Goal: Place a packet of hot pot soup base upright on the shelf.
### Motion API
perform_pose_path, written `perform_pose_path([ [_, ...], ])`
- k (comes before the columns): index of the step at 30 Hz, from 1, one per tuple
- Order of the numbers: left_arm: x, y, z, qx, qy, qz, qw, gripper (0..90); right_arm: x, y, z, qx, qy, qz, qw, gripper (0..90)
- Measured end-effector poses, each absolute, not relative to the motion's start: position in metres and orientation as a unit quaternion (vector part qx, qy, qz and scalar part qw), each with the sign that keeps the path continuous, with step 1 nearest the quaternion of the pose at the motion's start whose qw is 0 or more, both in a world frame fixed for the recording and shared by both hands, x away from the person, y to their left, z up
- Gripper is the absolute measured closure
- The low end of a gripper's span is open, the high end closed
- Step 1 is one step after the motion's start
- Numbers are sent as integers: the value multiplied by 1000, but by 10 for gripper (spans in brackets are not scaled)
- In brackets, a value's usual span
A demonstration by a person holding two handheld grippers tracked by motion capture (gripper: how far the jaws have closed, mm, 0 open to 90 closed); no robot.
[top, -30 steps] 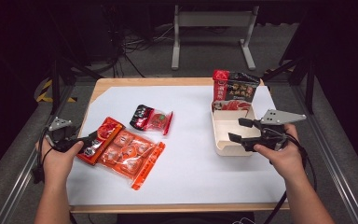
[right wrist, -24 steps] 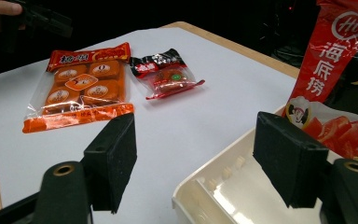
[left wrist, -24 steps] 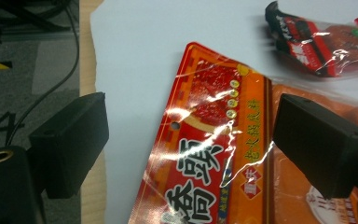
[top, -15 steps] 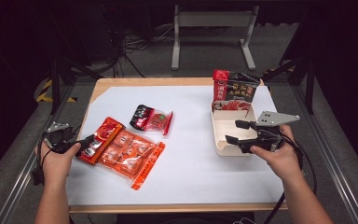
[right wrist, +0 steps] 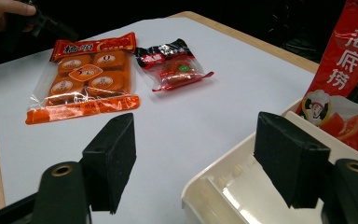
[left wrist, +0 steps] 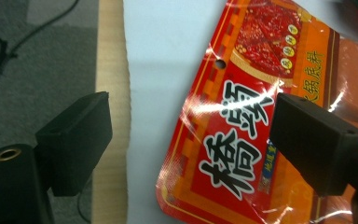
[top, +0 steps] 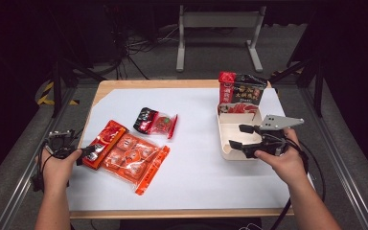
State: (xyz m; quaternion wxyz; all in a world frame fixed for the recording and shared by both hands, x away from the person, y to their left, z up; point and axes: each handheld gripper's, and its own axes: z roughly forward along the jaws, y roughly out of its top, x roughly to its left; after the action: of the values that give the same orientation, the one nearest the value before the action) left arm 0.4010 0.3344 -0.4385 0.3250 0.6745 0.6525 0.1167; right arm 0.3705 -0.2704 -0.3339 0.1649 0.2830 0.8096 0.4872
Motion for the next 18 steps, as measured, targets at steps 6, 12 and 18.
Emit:
perform_pose_path([
  [6, 400, 333, -438, 679, 660, 94, 307, 180, 370, -271, -334, 283, 810, 487, 164, 302],
  [12, 401, 327, -437, 692, 651, 78, 303, 206, 370, -271, -335, 282, 810, 487, 163, 299],
  [18, 399, 322, -432, 698, 641, 73, 311, 242, 371, -268, -336, 282, 812, 485, 164, 298],
])
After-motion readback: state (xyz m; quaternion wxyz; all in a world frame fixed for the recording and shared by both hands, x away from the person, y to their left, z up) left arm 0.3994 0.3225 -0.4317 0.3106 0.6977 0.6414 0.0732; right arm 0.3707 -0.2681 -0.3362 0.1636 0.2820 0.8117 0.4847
